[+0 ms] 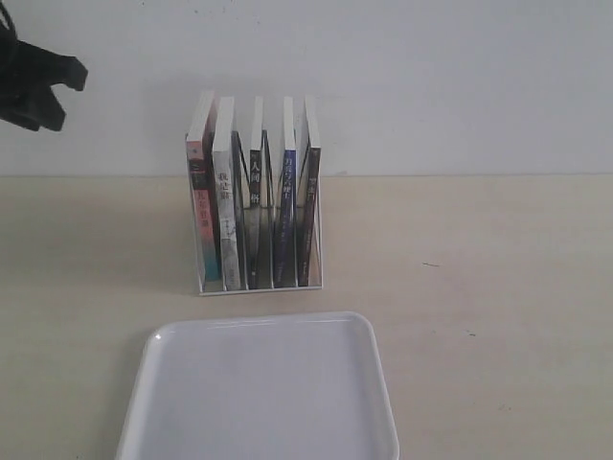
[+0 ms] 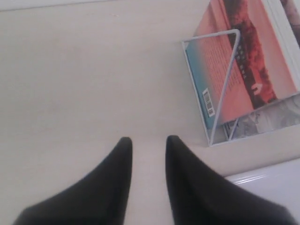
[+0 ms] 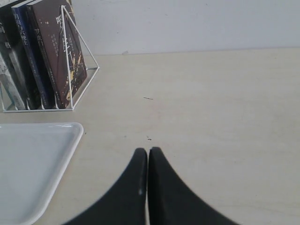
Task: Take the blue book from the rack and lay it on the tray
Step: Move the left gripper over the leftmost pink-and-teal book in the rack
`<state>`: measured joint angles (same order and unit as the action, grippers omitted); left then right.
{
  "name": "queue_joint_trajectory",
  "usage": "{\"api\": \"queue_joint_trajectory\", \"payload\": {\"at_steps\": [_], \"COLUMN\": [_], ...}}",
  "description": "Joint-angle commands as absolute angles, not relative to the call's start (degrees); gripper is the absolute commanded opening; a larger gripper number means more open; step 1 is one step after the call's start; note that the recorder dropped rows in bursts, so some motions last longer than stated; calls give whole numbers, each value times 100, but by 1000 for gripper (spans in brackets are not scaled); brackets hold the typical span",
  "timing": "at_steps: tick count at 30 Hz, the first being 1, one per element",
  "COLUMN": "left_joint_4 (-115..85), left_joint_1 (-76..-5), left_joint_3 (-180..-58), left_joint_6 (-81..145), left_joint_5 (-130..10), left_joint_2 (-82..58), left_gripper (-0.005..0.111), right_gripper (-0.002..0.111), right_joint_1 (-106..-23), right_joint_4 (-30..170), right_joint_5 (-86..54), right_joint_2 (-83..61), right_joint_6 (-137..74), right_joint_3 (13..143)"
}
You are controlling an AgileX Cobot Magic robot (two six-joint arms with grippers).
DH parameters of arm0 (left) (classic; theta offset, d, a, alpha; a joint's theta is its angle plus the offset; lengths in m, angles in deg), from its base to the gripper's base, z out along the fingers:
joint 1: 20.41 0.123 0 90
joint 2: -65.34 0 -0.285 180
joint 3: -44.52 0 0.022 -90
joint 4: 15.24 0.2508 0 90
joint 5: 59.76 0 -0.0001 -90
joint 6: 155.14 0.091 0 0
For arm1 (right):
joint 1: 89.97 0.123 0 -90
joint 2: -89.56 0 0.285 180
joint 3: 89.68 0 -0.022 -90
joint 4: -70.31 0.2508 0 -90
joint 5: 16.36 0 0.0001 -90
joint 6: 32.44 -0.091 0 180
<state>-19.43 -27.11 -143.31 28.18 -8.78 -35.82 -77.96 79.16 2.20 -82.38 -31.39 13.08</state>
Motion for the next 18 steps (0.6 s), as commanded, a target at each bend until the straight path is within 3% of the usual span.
{"api": "queue_joint_trajectory", "payload": {"at_steps": [1,18], "left_joint_4": [-2156,-2223], "left_joint_1": [-2940,-3779], "left_joint_3": [-15002,-16016], "left_joint_6": [2973,2891], "left_joint_5": [-433,-1097], "left_joint_2": [-4041,-4849], "left_gripper": [40,43], "right_gripper": [0,0], "right_joint_1": [-7802,-7802], "right_joint_4": [7881,7881], "right_joint_5": [147,147], "right_joint_2": [-8265,-8265], "right_joint_6": [-3123,-3123], "right_joint_3": [1310,1310]}}
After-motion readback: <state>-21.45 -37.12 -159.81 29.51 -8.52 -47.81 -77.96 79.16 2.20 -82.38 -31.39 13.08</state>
